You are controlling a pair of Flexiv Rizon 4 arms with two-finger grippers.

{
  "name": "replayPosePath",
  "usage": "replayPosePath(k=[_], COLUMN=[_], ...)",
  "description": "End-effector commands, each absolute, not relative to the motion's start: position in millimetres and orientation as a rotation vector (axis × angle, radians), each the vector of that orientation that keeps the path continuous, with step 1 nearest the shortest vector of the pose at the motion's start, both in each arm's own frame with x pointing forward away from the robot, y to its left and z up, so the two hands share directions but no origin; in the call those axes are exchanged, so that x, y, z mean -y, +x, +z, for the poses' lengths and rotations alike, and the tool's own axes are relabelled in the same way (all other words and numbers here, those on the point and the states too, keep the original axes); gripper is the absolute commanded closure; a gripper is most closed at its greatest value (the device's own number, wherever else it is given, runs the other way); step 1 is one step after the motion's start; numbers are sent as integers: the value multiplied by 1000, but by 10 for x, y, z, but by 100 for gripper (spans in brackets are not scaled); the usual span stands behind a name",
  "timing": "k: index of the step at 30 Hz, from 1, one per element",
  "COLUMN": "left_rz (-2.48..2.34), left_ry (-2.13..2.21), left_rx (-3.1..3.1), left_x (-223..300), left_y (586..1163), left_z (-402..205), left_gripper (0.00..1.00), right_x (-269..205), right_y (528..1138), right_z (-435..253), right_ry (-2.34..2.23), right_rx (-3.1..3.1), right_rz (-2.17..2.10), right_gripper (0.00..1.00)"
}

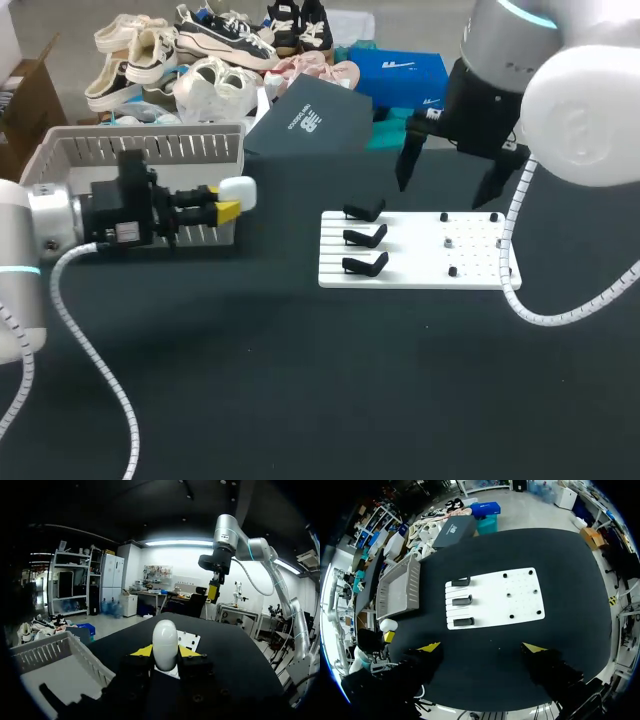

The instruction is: Pick up each earbud case from the left stands, insert the matching earbuds, close the lid, and place the case in the box.

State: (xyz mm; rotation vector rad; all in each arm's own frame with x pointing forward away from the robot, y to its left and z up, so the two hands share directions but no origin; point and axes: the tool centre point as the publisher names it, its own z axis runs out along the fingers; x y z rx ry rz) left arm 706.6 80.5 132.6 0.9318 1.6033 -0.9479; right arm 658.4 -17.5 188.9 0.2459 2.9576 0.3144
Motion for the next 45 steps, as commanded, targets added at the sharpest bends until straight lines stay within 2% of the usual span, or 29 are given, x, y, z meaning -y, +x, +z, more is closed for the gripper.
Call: replayPosePath(k=[1, 13, 25, 26, 27, 29, 30, 36, 45], left_rz=[-664, -480, -441, -455, -449, -453, -453, -425, -630], left_ry=[693, 505, 391, 389, 390, 400, 402, 507, 727], left_rx=[-1704, -1926, -2146, -2142, -2147, -2155, -2151, -2117, -1937], left_x=[-1099, -1370, -1502, -1509, -1515, -1530, -1531, -1451, -1018], left_y=[7050, 7681, 8246, 8266, 8282, 8300, 8300, 8158, 7518], left_z=[1361, 1235, 852, 834, 820, 795, 793, 891, 1254], left_gripper=[100, 100, 100, 97, 73, 7, 0, 0, 0], right_x=[179, 179, 179, 179, 179, 179, 179, 179, 179], right_y=[6569, 6569, 6569, 6569, 6569, 6569, 6569, 6569, 6569], right_z=[1889, 1889, 1889, 1889, 1889, 1889, 1889, 1889, 1889], right_ry=[249, 249, 249, 249, 249, 249, 249, 249, 249], right_rx=[-2952, -2952, -2952, -2952, -2952, -2952, -2952, -2952, -2952], right_rz=[314, 314, 314, 314, 314, 314, 314, 314, 314], right_gripper=[0, 0, 0, 0, 0, 0, 0, 0, 0])
